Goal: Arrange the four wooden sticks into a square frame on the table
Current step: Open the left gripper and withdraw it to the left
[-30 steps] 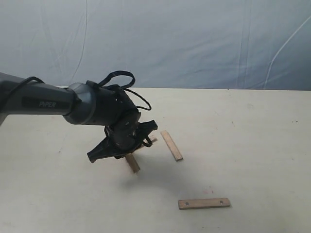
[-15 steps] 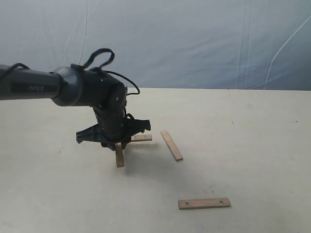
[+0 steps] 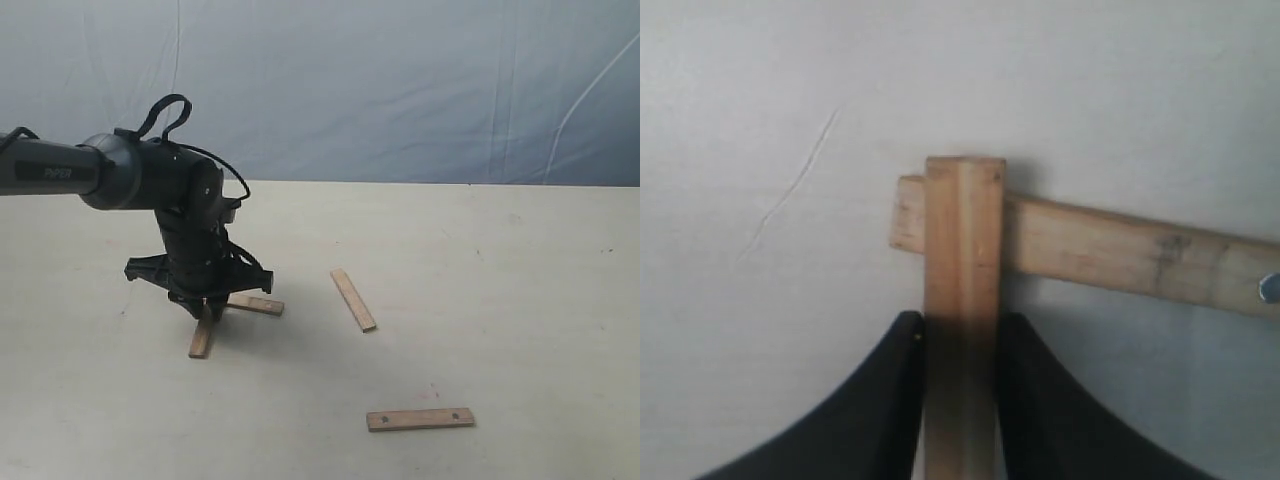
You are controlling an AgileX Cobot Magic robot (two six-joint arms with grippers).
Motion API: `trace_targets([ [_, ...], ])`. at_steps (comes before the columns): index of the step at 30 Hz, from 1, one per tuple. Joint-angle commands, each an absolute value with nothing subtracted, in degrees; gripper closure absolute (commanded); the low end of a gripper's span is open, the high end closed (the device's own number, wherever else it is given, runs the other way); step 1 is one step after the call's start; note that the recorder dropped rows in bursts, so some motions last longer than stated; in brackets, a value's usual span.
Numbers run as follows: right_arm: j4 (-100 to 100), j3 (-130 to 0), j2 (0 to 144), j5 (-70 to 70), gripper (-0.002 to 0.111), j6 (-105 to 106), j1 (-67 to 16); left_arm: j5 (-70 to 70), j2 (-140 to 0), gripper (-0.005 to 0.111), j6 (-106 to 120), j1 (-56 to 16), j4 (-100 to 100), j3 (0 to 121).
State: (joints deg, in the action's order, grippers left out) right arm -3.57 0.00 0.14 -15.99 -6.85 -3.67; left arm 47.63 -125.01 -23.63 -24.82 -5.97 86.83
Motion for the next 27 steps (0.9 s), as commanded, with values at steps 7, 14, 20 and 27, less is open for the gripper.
trace_targets([
  [7,-3.6,0.0,0.0,-15.9,0.109,-6.6,-3.5,46.1,-126.6,0.086,-22.9,-24.2,-7.3,86.7],
  [14,-3.6,0.0,0.0,-15.9,0.109,-6.6,-3.5,46.7,-126.6,0.053,-22.0,-24.0,-7.0,87.1],
  [20,-3.6,0.0,0.0,-15.9,0.109,-6.6,-3.5,48.8,-124.5,0.053,-21.6,-24.0,-5.4,88.7],
  [27,-3.3,0.0,0.0,-15.7,0.109,-6.6,-3.5,50.5,-117.5,0.107,-18.7,-19.4,0.0,85.6],
])
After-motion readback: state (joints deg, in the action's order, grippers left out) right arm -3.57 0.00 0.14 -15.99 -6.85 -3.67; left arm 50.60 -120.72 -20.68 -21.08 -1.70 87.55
